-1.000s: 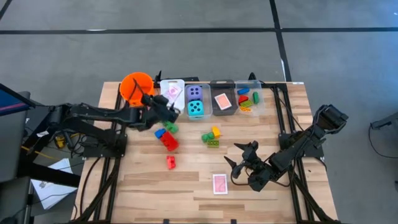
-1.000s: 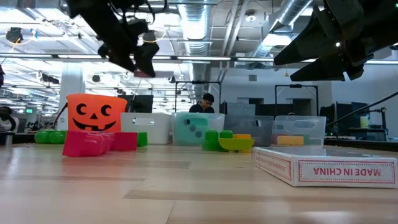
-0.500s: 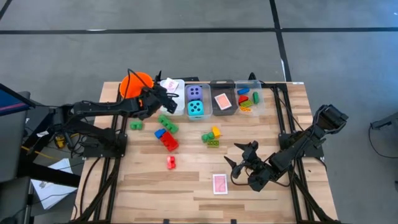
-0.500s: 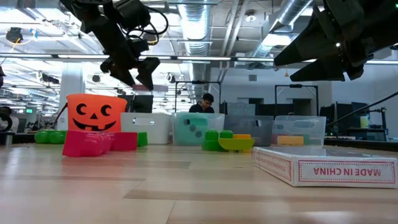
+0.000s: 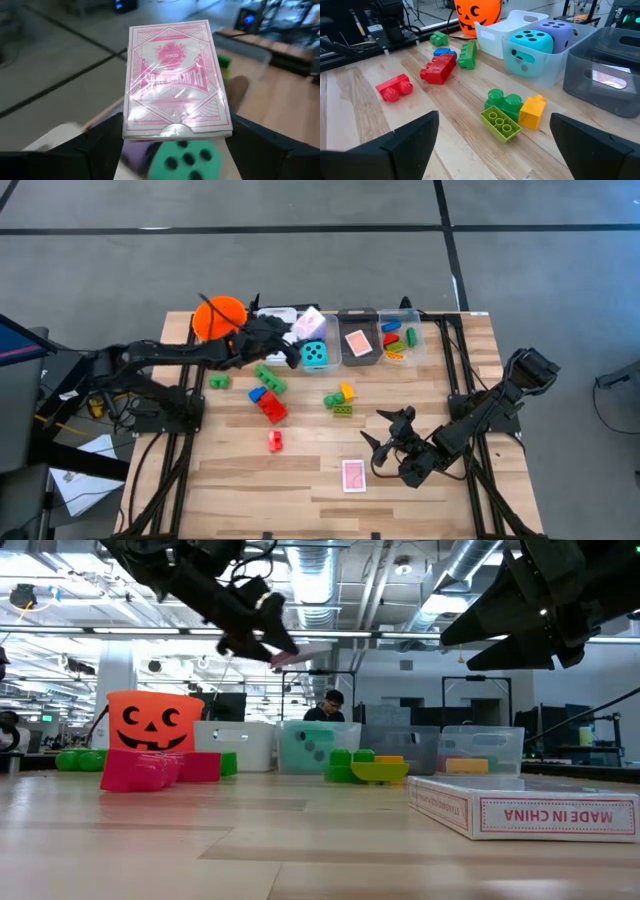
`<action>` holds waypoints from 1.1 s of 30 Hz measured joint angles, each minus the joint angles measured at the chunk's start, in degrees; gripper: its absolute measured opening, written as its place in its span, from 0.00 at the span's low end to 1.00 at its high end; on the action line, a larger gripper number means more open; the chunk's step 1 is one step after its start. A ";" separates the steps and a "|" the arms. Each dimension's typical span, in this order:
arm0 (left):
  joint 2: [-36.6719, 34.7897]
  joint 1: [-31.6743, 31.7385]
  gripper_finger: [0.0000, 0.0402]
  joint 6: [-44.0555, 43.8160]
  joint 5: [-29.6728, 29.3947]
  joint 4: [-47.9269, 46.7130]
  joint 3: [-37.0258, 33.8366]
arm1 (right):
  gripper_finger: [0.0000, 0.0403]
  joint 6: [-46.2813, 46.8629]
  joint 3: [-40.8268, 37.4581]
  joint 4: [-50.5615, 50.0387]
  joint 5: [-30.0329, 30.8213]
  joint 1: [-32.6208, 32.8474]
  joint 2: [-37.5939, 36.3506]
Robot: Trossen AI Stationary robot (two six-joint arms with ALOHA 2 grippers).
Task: Pick & Place Toys
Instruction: Put the pink deck of cards into the black bin, then put the big green game piece into the white bin
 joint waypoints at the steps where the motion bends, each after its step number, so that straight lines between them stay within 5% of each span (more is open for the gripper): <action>1: 1.36 0.03 0.75 0.75 0.44 2.32 0.00 | 0.93 0.00 0.00 0.11 0.04 0.00 0.00; 10: 17.34 1.25 0.75 2.95 5.18 5.83 12.41 | 0.93 -0.15 0.00 0.13 0.24 0.00 0.00; 21: 30.12 1.12 0.75 6.07 5.44 -9.58 35.03 | 0.93 -0.12 0.00 0.08 0.20 0.00 0.00; 33: 30.75 1.99 0.88 7.56 4.03 -8.97 36.20 | 0.93 0.02 -0.02 0.10 0.02 0.00 0.00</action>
